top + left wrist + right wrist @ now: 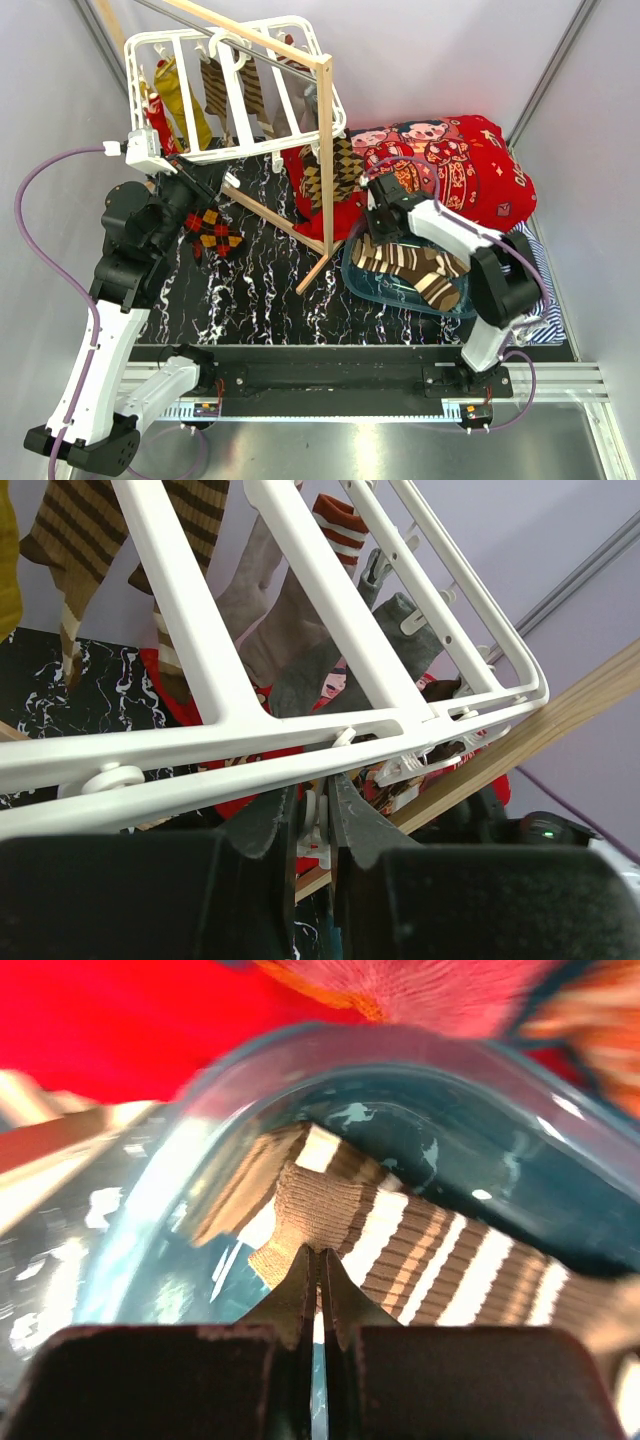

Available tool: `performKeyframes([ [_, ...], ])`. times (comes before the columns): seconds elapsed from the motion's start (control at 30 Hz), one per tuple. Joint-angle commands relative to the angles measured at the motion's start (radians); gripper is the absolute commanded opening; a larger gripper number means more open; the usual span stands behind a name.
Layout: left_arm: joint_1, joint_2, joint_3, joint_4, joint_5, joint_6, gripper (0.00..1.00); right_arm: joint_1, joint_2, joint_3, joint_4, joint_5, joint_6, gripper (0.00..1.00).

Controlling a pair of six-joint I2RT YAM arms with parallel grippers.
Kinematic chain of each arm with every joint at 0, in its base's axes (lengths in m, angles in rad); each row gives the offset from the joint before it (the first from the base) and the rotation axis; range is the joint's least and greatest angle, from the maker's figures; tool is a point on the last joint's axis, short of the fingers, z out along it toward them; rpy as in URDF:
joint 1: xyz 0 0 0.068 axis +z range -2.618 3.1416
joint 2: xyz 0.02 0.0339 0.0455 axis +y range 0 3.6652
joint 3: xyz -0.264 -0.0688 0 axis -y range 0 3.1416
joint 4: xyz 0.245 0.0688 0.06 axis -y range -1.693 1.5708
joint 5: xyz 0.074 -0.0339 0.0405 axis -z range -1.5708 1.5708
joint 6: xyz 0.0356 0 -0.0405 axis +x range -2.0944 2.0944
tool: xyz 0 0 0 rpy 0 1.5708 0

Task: Clip the socks to the hanger
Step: Pick up the sock from the bin, then clamp the sock onto the hanger.

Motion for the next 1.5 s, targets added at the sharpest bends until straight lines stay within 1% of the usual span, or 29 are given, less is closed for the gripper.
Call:
performKeyframes([
  [0.0, 0.006, -0.006, 0.038, -0.014, 0.007, 0.016, 0.12, 0.007, -0.159, 0.02, -0.017, -0.029, 0.002, 0.0],
  [0.27, 0.006, -0.001, 0.043, -0.012, 0.013, 0.01, 0.12, 0.007, -0.327, 0.014, -0.009, -0.093, -0.018, 0.0],
  [0.37, 0.006, 0.005, 0.041, -0.011, 0.021, 0.007, 0.12, 0.007, -0.428, -0.012, 0.055, -0.13, -0.027, 0.0],
  [0.4, 0.006, 0.005, 0.041, -0.011, 0.021, 0.007, 0.12, 0.007, -0.485, -0.02, 0.104, -0.165, -0.021, 0.0],
  [0.47, 0.006, 0.005, 0.04, -0.009, 0.023, 0.006, 0.12, 0.008, -0.537, -0.04, 0.159, -0.217, -0.018, 0.0],
  [0.5, 0.006, 0.005, 0.04, -0.009, 0.024, 0.006, 0.12, 0.01, -0.579, -0.044, 0.209, -0.285, -0.021, 0.0],
  [0.6, 0.006, 0.004, 0.038, -0.005, 0.03, -0.001, 0.12, 0.03, -0.631, -0.06, 0.306, -0.38, -0.015, 0.0],
  [0.67, 0.006, 0.004, 0.037, -0.003, 0.036, -0.005, 0.12, 0.068, -0.639, -0.052, 0.357, -0.426, -0.006, 0.0],
  [0.83, 0.006, 0.004, 0.037, 0.0, 0.039, -0.007, 0.12, 0.18, -0.611, -0.021, 0.475, -0.429, 0.02, 0.0],
  [0.97, 0.006, 0.004, 0.034, 0.008, 0.052, -0.017, 0.12, 0.25, -0.559, -0.002, 0.68, -0.437, 0.079, 0.0],
  [1.13, 0.006, 0.001, 0.032, 0.011, 0.059, -0.025, 0.12, 0.286, -0.444, 0.05, 0.878, -0.426, 0.138, 0.0],
  [1.23, 0.006, -0.001, 0.029, 0.011, 0.059, -0.028, 0.12, 0.307, -0.367, 0.092, 0.941, -0.411, 0.169, 0.0],
  [1.47, 0.006, -0.004, 0.02, 0.031, 0.082, -0.048, 0.12, 0.34, -0.213, 0.179, 1.006, -0.386, 0.204, 0.0],
])
